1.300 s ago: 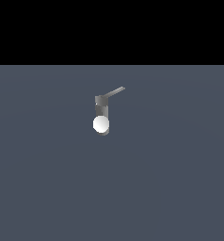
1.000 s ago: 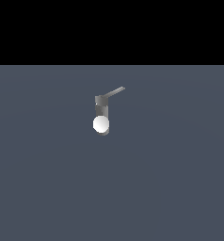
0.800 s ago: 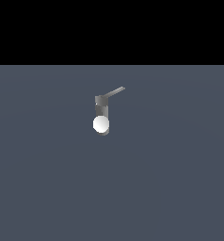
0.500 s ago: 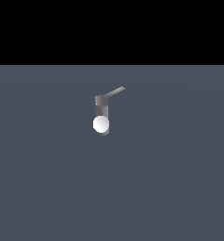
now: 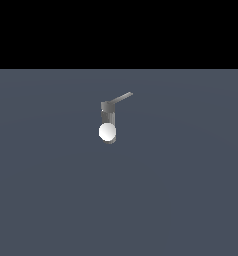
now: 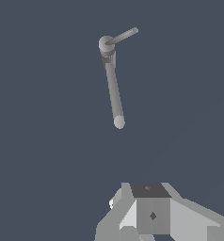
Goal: Turn on the faucet by rotating a designated handle.
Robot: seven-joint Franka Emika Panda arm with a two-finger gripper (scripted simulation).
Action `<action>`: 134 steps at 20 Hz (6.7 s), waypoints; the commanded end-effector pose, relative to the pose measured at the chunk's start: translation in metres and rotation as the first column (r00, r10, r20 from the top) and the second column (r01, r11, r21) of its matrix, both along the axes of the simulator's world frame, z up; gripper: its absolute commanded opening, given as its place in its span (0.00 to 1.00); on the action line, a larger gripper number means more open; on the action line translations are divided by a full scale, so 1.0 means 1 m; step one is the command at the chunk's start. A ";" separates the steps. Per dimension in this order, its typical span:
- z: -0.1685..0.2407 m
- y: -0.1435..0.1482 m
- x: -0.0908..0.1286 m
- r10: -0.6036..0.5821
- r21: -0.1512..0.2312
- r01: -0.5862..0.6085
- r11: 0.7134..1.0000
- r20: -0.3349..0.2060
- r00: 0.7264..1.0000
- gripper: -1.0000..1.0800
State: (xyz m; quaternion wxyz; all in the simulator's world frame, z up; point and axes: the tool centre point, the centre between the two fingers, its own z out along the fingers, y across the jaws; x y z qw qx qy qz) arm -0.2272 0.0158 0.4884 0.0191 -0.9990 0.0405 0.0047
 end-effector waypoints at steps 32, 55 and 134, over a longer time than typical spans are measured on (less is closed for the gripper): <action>-0.154 -0.026 0.252 -0.788 0.019 0.791 0.611 -0.080 0.611 0.00; -0.303 -0.051 0.339 -0.982 -0.038 0.982 0.186 0.004 0.187 0.00; -0.297 0.035 0.219 -0.990 -0.015 0.990 0.140 0.012 0.140 0.00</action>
